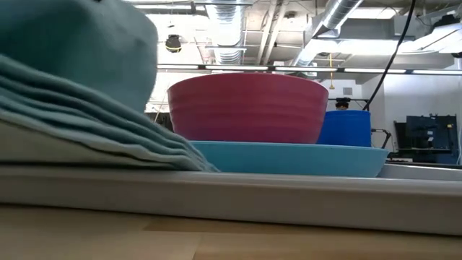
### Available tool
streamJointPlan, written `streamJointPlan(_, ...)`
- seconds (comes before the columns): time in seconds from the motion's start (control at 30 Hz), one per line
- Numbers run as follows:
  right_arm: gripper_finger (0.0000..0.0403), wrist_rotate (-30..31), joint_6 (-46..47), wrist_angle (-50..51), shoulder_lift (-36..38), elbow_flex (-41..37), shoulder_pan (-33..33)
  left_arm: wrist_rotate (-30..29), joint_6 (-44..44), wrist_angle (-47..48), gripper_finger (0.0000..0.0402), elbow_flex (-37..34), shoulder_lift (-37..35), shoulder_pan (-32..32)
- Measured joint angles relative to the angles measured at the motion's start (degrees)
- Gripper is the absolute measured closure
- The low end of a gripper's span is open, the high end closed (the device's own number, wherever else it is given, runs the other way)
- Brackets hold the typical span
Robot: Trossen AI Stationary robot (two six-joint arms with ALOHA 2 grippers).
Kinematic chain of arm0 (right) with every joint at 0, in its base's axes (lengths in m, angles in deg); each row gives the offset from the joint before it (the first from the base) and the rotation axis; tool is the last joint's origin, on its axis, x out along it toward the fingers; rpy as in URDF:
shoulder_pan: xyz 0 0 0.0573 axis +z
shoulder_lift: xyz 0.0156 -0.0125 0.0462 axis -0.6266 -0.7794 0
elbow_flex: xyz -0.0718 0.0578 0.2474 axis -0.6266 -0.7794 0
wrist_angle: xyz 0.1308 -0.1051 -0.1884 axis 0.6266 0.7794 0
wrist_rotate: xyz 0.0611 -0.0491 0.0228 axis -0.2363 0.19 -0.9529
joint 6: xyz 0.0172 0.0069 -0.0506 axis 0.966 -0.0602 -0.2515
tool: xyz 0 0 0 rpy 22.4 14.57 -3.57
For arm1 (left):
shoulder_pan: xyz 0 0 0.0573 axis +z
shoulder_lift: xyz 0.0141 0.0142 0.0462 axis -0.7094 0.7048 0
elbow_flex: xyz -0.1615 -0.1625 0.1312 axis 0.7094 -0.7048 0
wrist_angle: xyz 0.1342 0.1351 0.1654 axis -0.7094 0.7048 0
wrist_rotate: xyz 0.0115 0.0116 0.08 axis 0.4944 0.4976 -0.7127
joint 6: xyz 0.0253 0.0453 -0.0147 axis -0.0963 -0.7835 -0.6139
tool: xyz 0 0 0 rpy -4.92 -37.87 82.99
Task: Set up tray
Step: Adjust the green napkin on the gray tray
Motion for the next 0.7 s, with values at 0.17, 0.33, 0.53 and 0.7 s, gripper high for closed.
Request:
streamJointPlan(0.17, 0.0301, -0.05, -0.53, 0.41, 0.0, 0.0, 0.02, 7.35, 7.22, -3.77, 0.0401, 0.0, 0.0, 1.81)
streamJointPlan(0.33, 0.0301, -0.15, -1.01, 0.39, 0.0, 0.0, 0.02, 13.0, 5.16, -2.92, 0.0384, -0.02, 0.0, 3.53)
streamJointPlan(0.53, 0.0301, -0.15, -1.01, 0.37, 0.0, 0.0, 0.02, 10.15, 5.73, -3.53, 0.0323, -0.02, 0.0, 5.0)
streamJointPlan(0.7, 0.0301, -0.15, -1.05, 0.37, 0.0, 0.0, 0.02, 11.19, 5.36, -7.73, 0.0271, -0.02, 0.0, 4.79)
